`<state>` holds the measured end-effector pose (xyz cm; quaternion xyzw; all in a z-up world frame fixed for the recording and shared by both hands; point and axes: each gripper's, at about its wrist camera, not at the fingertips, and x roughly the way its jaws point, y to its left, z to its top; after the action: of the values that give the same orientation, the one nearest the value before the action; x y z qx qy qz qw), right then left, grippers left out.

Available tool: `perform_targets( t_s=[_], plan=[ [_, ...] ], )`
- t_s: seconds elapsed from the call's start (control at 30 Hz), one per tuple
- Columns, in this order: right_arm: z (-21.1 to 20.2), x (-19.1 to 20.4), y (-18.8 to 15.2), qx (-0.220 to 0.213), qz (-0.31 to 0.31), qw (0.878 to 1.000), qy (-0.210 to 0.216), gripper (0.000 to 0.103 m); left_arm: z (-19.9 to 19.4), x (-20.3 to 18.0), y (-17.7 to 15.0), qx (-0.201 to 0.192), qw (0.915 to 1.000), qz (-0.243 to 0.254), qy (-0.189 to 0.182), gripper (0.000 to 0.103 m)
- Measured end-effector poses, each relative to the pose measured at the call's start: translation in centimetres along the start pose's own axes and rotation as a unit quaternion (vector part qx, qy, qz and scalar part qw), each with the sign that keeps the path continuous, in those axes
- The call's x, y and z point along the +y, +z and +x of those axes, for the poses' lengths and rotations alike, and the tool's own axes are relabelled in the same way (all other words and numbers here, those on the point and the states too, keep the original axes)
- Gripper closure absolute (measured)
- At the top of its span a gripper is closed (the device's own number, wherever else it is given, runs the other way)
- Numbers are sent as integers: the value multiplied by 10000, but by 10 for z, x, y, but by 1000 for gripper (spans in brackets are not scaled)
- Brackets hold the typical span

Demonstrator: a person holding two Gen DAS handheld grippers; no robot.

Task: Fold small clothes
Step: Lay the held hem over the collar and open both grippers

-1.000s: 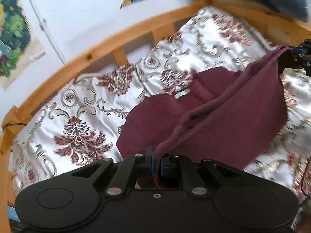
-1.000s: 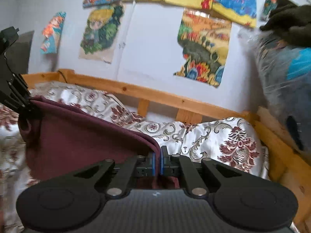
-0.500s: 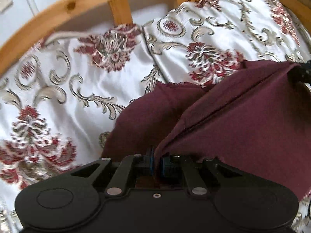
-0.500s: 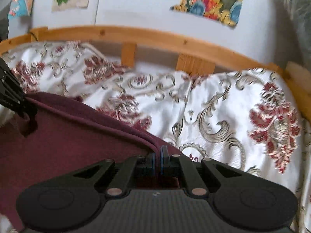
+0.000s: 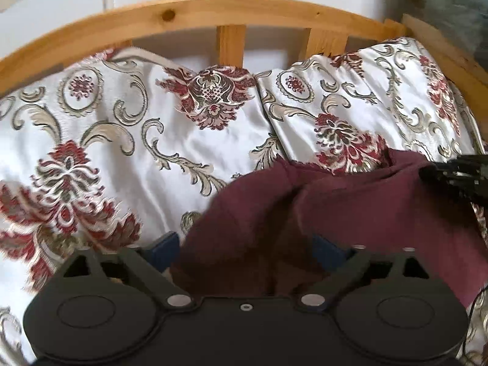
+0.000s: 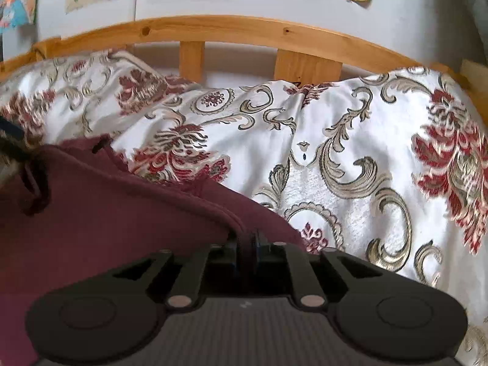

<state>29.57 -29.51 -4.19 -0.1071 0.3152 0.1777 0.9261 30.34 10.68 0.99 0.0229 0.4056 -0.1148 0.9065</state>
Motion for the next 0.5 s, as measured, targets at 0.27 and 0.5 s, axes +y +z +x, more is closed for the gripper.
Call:
perform_targets(
  t_s=[0.27, 0.5],
  plan=[
    [-46, -2, -24, -310, 431, 9981, 300, 18, -14, -35, -43, -10, 9969, 783, 14, 2],
    [-84, 14, -75, -483, 952, 9939, -270, 19, -2, -67, -60, 50, 9854, 1631, 476, 31]
  ],
)
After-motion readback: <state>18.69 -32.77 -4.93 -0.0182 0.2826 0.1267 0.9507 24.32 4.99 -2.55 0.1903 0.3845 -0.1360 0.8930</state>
